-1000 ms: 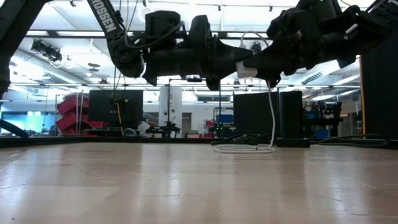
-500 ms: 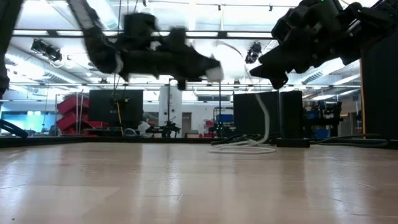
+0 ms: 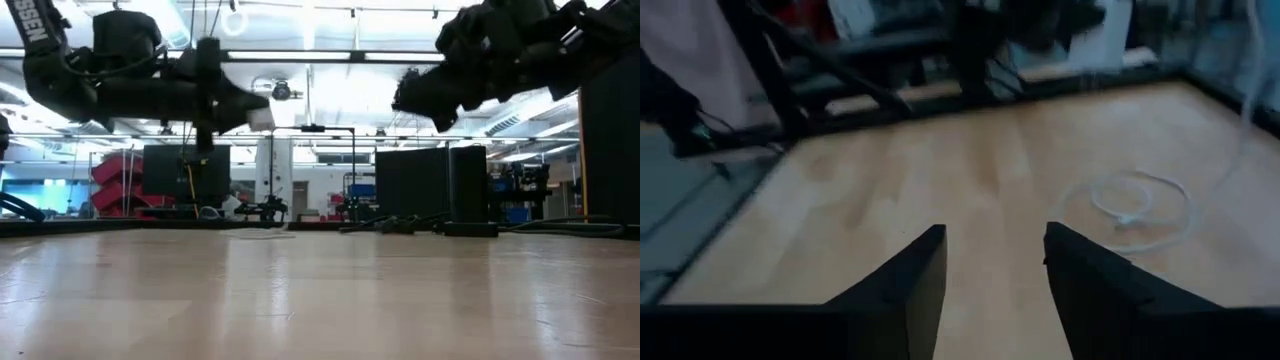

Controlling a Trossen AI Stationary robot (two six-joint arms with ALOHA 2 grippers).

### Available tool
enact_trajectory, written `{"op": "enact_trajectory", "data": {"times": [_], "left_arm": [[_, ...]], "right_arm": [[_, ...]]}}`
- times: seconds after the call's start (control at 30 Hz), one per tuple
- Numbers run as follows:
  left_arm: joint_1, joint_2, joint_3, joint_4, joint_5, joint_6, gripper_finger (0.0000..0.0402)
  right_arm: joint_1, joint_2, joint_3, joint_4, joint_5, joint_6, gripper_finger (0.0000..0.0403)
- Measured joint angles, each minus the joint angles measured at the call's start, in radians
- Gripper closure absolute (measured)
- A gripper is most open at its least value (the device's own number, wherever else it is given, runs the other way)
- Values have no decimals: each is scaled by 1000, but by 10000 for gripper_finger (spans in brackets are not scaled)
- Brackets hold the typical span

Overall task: Insert USB
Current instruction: Insert the white charger adapter into the black outlet extension

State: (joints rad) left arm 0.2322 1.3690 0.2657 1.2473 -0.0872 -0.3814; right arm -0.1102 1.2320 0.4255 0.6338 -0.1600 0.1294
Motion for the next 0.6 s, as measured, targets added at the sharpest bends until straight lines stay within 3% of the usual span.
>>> {"op": "enact_trajectory", "data": {"times": [0.27,0.6], "left_arm": [[-88,150,177,0,87,8,327],[-89,388,376,-32,203,-10,327]], "right_arm": [[4,109,0,201,9,0,262],[-20,138,1,349,13,-23,267]]}}
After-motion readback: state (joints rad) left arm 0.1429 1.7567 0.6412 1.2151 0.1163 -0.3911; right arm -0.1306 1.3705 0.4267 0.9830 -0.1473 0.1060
